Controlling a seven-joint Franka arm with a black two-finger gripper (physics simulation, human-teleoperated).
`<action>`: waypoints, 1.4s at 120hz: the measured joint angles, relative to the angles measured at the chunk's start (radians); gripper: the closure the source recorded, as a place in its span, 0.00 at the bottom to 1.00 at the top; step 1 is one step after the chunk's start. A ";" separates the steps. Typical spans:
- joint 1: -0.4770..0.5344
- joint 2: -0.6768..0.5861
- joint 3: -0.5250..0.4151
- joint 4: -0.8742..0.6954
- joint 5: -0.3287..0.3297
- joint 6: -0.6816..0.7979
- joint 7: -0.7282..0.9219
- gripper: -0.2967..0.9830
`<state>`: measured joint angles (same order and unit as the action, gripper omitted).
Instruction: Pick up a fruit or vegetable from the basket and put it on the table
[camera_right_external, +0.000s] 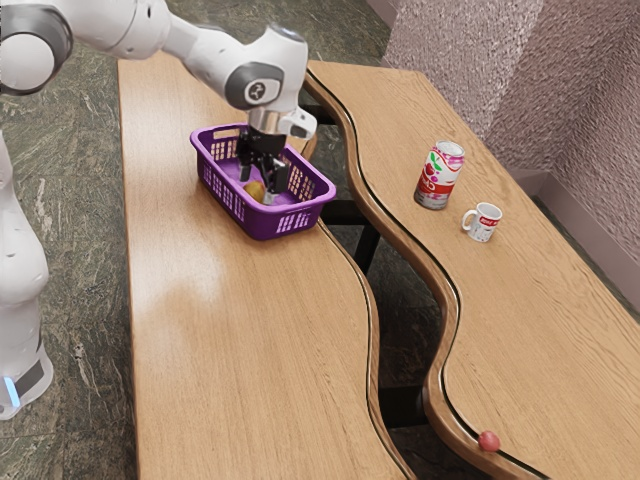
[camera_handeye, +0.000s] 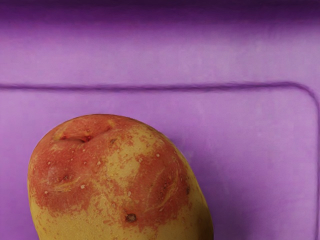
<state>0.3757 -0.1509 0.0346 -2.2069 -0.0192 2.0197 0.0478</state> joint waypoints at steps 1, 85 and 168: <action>0.000 0.001 0.000 0.000 0.000 0.001 0.000 0.23; 0.007 0.069 0.005 -0.002 -0.004 0.048 0.007 0.48; -0.003 -0.081 -0.478 0.286 -0.038 -0.165 0.003 0.58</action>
<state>0.3722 -0.2318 -0.4434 -1.9213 -0.0569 1.8544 0.0513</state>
